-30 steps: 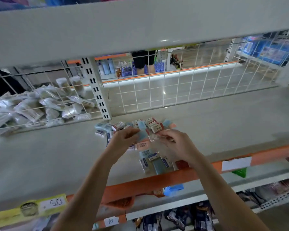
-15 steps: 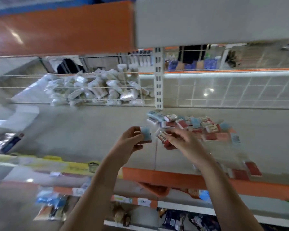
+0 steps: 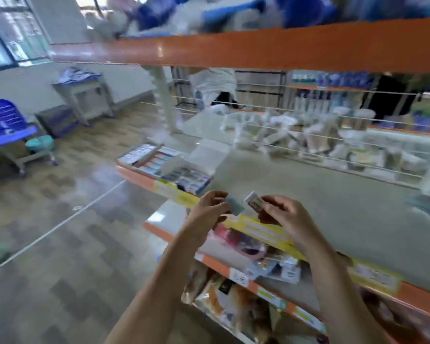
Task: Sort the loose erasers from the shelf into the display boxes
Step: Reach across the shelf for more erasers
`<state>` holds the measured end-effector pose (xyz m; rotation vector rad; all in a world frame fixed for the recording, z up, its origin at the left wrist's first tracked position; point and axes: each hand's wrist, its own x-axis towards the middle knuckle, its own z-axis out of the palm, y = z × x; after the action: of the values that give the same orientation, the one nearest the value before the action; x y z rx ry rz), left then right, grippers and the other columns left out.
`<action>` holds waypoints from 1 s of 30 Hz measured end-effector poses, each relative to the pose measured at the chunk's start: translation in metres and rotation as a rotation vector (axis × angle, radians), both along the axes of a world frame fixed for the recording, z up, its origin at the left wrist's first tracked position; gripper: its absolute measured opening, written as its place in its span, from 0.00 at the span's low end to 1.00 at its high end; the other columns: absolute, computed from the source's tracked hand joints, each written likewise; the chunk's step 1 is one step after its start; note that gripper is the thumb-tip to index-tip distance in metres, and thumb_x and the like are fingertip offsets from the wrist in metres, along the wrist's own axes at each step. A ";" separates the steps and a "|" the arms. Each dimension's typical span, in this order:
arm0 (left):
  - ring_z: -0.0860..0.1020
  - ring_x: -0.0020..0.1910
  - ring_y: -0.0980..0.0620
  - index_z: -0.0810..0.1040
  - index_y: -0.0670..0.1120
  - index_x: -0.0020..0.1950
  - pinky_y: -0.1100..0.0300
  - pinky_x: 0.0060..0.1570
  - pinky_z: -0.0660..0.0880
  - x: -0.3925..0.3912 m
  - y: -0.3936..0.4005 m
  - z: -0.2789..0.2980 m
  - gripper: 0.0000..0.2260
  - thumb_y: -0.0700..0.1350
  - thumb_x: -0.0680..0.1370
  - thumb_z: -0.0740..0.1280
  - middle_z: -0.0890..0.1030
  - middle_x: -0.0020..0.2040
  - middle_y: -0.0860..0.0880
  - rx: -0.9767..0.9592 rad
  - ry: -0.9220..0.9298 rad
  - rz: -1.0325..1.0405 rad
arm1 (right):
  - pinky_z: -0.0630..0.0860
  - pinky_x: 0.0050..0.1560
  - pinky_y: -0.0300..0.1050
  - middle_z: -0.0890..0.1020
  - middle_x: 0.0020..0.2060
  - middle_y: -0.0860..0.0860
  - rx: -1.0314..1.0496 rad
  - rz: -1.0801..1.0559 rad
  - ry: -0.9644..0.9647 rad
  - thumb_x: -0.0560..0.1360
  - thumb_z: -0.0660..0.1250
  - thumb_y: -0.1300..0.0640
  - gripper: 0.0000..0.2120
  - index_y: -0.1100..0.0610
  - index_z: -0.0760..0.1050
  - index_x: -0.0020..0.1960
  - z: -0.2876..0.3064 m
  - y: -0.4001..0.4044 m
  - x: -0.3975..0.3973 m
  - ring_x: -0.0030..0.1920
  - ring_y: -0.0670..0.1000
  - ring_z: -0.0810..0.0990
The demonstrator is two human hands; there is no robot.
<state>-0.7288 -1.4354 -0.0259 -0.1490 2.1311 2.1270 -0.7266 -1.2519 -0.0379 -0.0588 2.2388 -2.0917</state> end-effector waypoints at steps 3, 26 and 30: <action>0.77 0.33 0.57 0.72 0.47 0.45 0.66 0.34 0.71 -0.011 -0.073 0.010 0.08 0.35 0.74 0.67 0.77 0.39 0.49 0.041 0.023 0.037 | 0.77 0.37 0.32 0.82 0.36 0.54 0.003 0.042 0.004 0.76 0.64 0.65 0.08 0.62 0.79 0.53 0.010 -0.070 -0.024 0.32 0.44 0.81; 0.78 0.33 0.56 0.78 0.46 0.47 0.67 0.32 0.72 -0.287 -0.366 0.015 0.06 0.35 0.74 0.68 0.81 0.40 0.48 -0.131 0.071 0.026 | 0.76 0.51 0.45 0.83 0.46 0.51 0.673 -0.012 0.173 0.73 0.69 0.58 0.08 0.56 0.80 0.52 0.023 -0.354 -0.326 0.47 0.49 0.80; 0.79 0.37 0.56 0.78 0.46 0.50 0.68 0.33 0.74 -0.329 -0.379 0.006 0.06 0.38 0.74 0.69 0.82 0.43 0.49 -0.185 0.055 -0.073 | 0.75 0.50 0.44 0.83 0.48 0.53 0.806 -0.102 0.147 0.73 0.69 0.59 0.07 0.58 0.82 0.50 0.009 -0.372 -0.353 0.47 0.51 0.80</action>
<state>-1.0577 -1.8139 -0.0201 -0.0296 2.3247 1.9149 -1.0792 -1.6238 -0.0290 -0.0477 3.0353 -1.0970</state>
